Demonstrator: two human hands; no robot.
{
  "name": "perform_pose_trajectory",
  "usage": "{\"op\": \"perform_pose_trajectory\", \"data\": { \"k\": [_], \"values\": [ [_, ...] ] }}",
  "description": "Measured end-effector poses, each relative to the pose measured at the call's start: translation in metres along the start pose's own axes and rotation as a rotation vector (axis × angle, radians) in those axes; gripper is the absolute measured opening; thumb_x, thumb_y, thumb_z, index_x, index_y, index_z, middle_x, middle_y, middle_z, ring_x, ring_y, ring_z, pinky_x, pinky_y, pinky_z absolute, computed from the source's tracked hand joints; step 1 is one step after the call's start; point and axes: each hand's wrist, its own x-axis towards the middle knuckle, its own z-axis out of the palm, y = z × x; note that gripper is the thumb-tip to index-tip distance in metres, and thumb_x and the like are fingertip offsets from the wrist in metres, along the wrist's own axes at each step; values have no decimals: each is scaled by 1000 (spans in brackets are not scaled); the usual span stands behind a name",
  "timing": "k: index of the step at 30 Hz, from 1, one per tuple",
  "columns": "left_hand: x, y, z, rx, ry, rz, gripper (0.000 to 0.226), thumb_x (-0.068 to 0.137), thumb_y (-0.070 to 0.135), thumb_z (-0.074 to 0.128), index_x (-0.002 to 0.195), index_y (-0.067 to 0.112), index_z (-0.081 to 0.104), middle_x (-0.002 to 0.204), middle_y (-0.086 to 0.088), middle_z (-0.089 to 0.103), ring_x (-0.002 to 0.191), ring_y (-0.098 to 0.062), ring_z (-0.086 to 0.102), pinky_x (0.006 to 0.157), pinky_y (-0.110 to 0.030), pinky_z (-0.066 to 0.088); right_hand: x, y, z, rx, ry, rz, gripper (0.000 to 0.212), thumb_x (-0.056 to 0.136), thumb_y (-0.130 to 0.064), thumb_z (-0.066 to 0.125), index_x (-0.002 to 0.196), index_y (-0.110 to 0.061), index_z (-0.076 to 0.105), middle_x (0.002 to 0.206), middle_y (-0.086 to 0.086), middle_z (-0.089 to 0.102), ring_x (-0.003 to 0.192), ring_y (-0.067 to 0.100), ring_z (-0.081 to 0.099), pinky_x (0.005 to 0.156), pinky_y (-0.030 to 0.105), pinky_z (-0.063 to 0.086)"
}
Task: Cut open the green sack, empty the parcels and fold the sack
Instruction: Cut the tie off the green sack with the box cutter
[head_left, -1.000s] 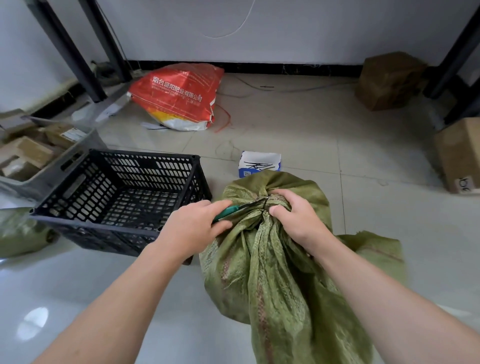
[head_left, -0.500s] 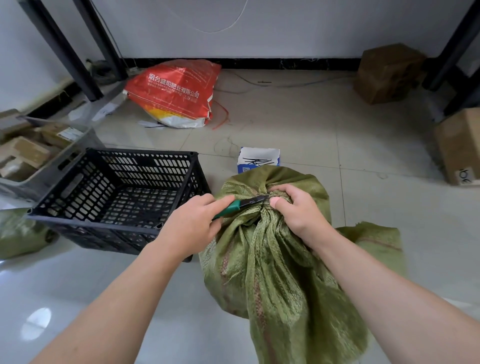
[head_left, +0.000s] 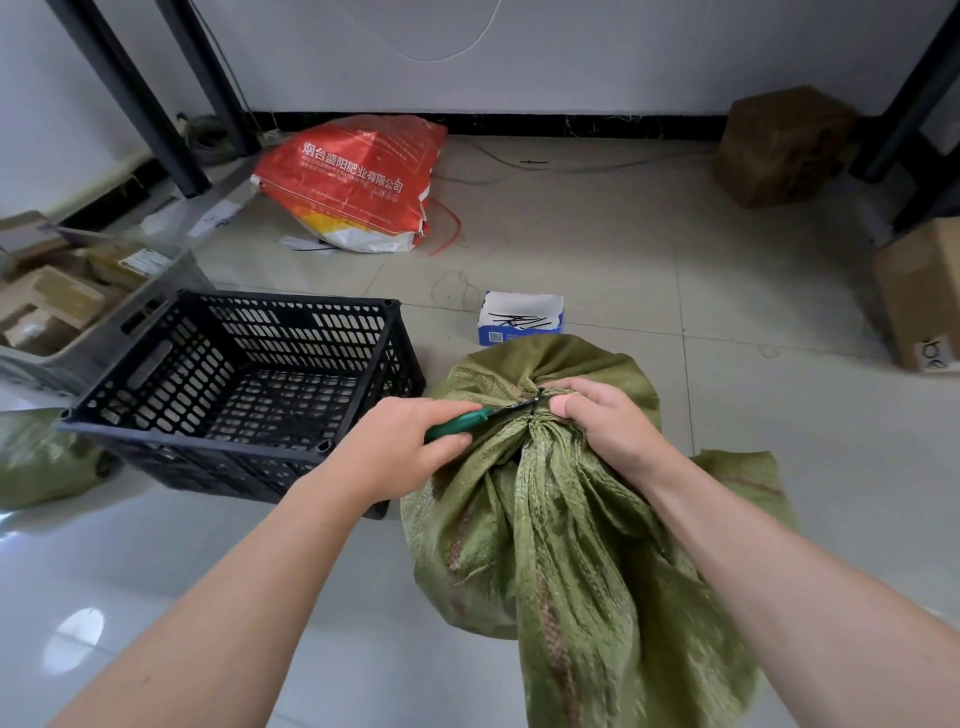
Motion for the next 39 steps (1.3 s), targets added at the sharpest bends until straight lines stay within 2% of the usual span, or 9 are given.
{"op": "perform_pose_trajectory", "data": {
  "k": [4,9,12,17,20,23,27,32,39],
  "values": [
    [1,3,-4,-137,-112,-113,35,95,34,59,130,34,63,118,13,69,93,3,60,81,-17,42,-1,2,4,52,-26,1,15,89,-14,58,93,-20,71,92,-6,74,87,9,67,79,25,47],
    [4,7,-8,-316,-196,-195,15,96,27,56,94,18,69,70,5,65,51,-12,58,54,-26,49,-3,3,19,-22,11,-64,28,78,-39,73,101,-27,62,98,-9,71,87,3,68,79,22,52],
    [5,11,-11,-330,-230,-215,20,97,24,53,83,11,61,66,2,65,51,-14,62,54,-26,50,0,3,23,-63,60,-94,21,82,-29,74,99,-24,64,94,-7,72,84,6,68,78,24,52],
    [4,15,-5,-409,-316,-269,19,86,28,71,96,13,64,74,-5,71,53,-16,68,54,-27,54,2,2,20,-21,7,-78,7,87,-14,65,86,-8,68,79,-3,69,72,10,64,71,26,50],
    [5,11,2,-257,-275,-239,34,78,48,72,97,21,62,80,-2,72,54,-14,69,56,-30,56,2,3,19,27,-12,-21,11,90,-14,63,84,-6,68,74,-5,70,66,7,65,64,19,49],
    [7,7,5,96,-188,-135,52,78,73,45,102,29,59,82,6,69,72,-14,66,68,-39,54,4,6,20,110,-3,41,10,92,-16,62,89,-9,69,75,-5,73,67,6,67,62,14,50],
    [10,22,14,386,-50,-111,38,96,59,31,94,23,40,100,7,62,92,-23,63,63,-35,39,8,7,24,114,43,82,17,95,-20,58,83,-13,69,79,-2,72,68,7,66,69,20,50],
    [7,36,26,519,56,-117,40,96,60,25,93,23,40,89,2,67,78,-28,67,56,-34,33,6,7,27,201,137,129,19,98,-22,54,85,-13,67,74,-7,68,60,-1,64,55,8,45],
    [18,48,28,510,44,-194,47,97,62,20,99,22,44,90,-2,68,81,-32,67,59,-35,34,13,0,43,240,347,186,18,92,-28,58,84,-15,65,85,2,71,84,22,65,87,35,49]
  ]
}}
